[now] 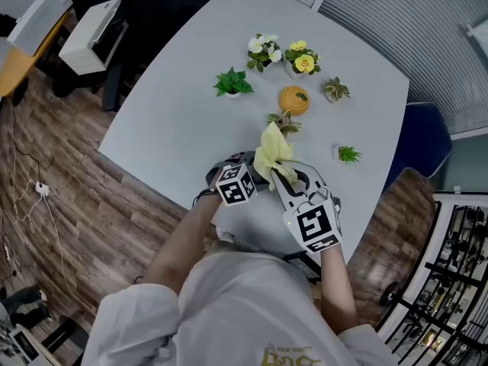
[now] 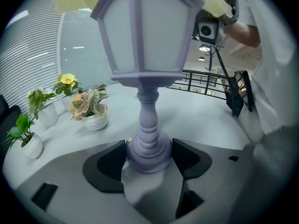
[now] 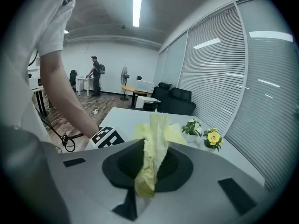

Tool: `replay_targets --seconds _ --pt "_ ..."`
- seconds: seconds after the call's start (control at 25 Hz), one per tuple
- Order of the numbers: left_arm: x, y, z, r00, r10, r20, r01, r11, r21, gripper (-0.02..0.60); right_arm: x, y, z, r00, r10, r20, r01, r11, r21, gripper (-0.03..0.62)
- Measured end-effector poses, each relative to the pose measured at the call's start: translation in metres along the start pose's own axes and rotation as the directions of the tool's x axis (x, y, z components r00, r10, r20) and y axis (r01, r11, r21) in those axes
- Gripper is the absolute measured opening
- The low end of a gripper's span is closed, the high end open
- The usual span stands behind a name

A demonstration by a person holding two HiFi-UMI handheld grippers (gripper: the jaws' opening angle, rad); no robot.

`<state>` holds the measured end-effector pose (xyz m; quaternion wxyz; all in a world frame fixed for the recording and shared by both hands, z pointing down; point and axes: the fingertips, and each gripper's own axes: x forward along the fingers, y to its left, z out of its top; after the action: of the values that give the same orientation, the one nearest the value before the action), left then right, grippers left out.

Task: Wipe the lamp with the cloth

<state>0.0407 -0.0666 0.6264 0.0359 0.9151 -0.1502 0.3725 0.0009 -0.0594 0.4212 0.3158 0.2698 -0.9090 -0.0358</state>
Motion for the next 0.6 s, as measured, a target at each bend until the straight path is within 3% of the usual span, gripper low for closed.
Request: replay_targets --seconds 0.6 --pt "0.000 0.000 0.000 1.000 0.004 0.000 -0.004 1.000 0.006 0.318 -0.012 0.004 -0.016 1.000 0.020 -0.005 -0.020 0.998 0.063 0.046"
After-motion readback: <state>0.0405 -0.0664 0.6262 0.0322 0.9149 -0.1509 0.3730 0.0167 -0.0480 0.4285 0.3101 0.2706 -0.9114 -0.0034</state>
